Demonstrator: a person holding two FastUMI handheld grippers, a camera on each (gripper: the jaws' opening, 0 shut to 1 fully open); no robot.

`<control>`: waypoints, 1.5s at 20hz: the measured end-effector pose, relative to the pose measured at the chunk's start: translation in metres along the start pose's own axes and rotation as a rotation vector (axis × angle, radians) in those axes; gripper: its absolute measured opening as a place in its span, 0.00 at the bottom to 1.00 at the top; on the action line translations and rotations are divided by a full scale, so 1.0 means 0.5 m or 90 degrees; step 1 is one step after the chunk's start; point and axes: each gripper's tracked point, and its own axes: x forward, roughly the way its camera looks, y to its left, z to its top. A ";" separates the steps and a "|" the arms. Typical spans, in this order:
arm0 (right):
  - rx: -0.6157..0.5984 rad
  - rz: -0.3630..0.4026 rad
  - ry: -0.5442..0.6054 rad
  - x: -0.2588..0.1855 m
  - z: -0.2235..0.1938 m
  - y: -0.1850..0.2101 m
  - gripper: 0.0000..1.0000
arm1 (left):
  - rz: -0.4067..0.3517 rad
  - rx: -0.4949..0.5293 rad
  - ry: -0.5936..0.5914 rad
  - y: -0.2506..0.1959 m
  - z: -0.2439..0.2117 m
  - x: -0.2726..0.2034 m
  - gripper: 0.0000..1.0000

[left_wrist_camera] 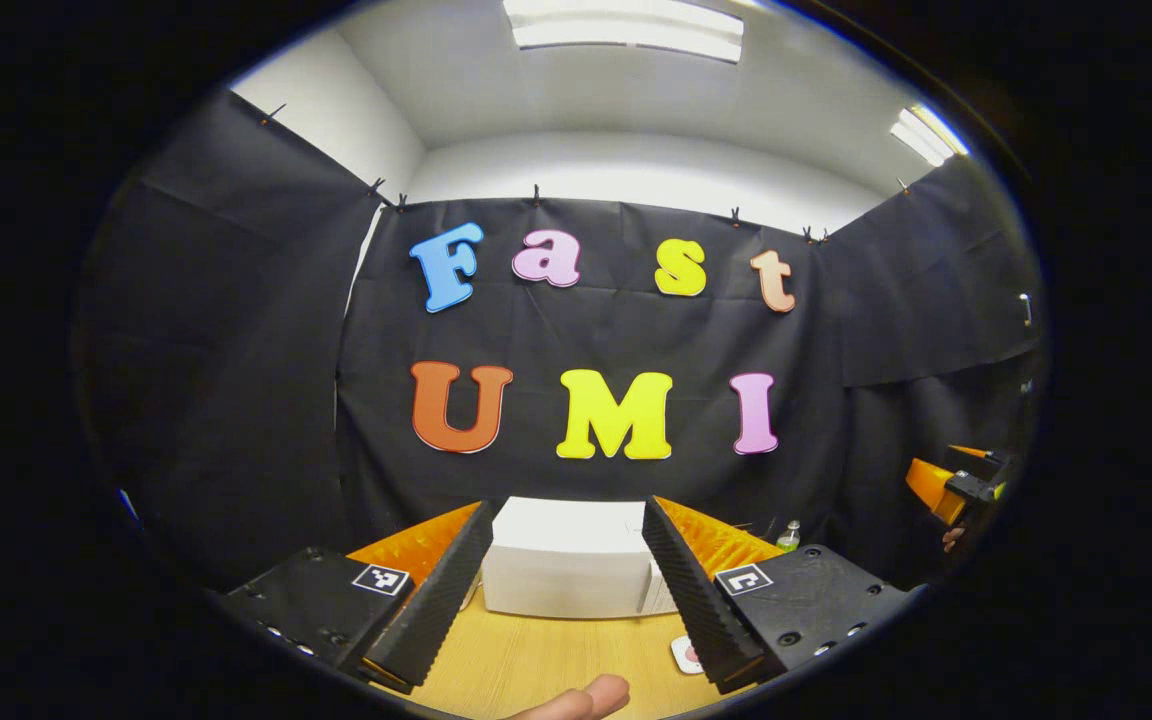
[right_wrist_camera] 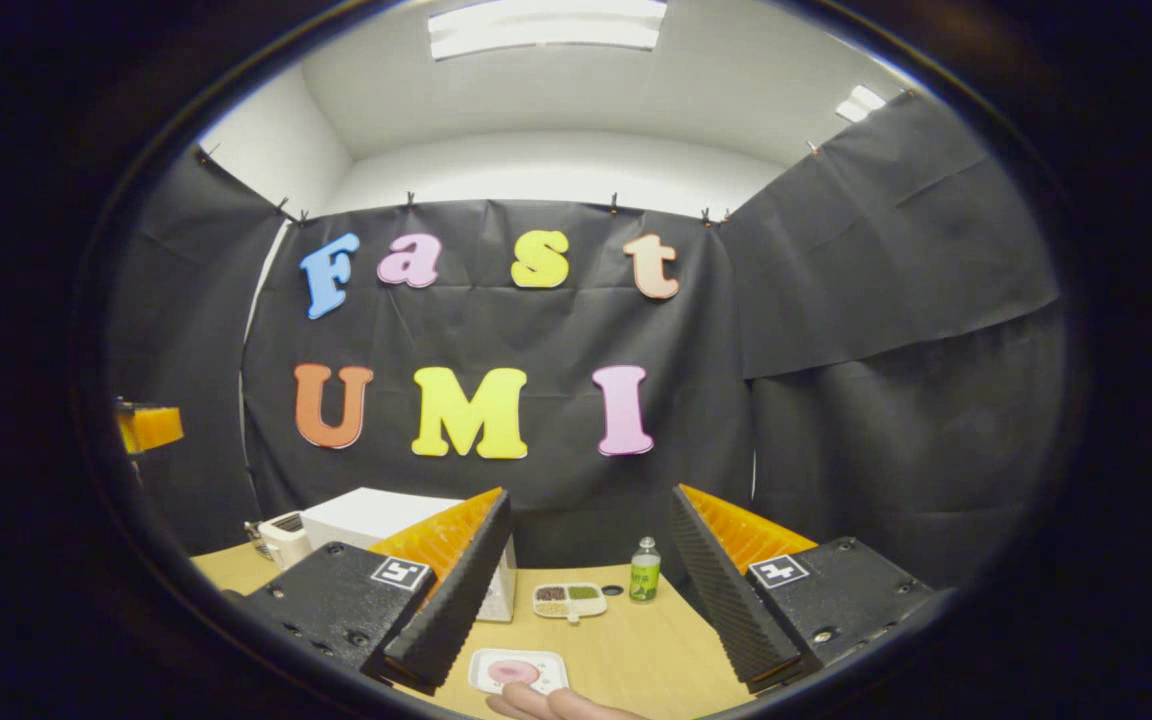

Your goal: Open the microwave oven with the left hand, put the food in, and close the microwave oven.

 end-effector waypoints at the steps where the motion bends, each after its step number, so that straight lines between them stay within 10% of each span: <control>1: -0.001 -0.003 -0.005 0.001 0.005 -0.003 1.00 | 0.018 -0.010 -0.009 0.018 0.004 0.007 0.95; 10: 0.014 0.024 -0.020 0.030 0.000 0.006 1.00 | 0.069 -0.011 -0.047 0.023 -0.026 0.111 0.94; 30: 0.030 0.023 -0.032 0.098 -0.099 -0.083 0.92 | -0.030 0.016 0.103 -0.246 -0.522 0.470 0.96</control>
